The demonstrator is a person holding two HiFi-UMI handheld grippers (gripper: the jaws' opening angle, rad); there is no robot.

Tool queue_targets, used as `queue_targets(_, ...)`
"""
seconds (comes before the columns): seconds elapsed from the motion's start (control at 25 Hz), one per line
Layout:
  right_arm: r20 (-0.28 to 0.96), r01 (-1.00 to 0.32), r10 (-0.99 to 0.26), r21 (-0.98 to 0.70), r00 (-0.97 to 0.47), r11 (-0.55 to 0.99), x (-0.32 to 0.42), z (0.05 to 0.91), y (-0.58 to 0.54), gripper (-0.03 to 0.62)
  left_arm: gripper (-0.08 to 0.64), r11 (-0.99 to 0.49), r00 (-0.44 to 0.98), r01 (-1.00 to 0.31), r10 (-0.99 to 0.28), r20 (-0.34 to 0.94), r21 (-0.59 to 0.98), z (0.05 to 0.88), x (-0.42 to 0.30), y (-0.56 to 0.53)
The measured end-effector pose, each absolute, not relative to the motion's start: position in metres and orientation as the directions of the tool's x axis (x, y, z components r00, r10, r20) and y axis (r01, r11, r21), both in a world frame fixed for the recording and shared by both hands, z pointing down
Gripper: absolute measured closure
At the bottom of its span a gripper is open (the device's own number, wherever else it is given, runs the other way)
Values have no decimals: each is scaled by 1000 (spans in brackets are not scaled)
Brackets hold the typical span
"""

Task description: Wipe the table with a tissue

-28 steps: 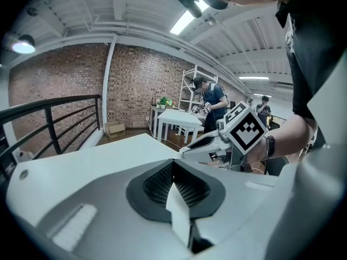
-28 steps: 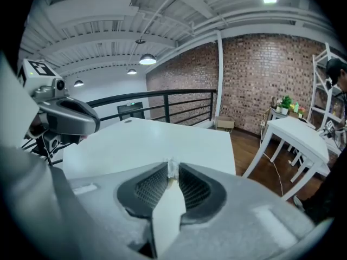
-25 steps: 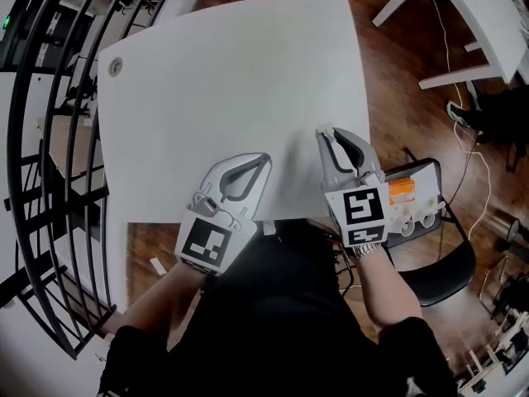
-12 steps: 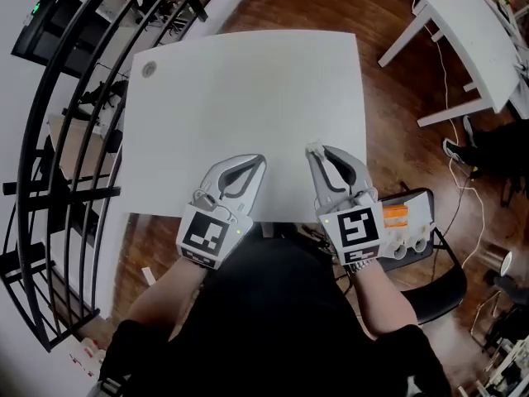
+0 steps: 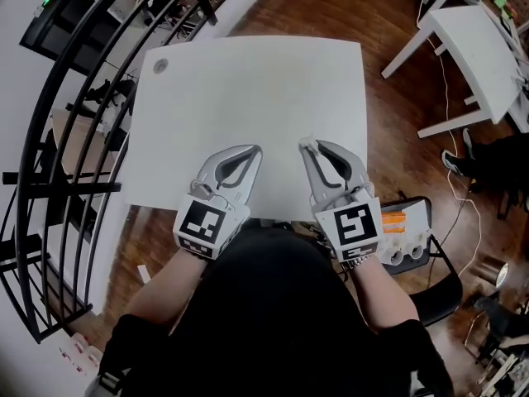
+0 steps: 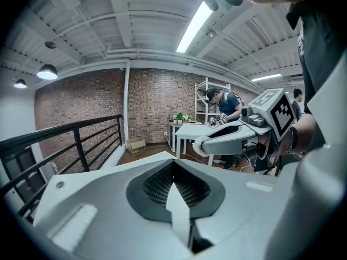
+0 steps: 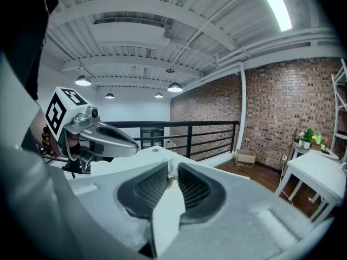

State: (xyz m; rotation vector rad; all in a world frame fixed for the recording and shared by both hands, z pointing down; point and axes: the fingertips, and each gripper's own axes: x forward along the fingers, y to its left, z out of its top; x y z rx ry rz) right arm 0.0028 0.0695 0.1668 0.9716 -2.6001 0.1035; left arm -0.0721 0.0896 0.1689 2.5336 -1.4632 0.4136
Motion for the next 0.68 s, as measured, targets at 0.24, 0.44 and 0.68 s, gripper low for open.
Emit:
queue_targets(0.24,341,-628,-609,63,-717,775,-2,160,71,543,545,-489,467,-872,-826,317,10,164,-71,89)
queue_targets(0.44,333,-621,-602,58,-726,782,-2,156,69,543,545,-484,462,-875,-830,314,8,160,-68,86)
queue_targets(0.68,327,-619,-600,58,-730,784,-4,154,70,543,545,-482,459,-876,-833,310,4,158,-68,86)
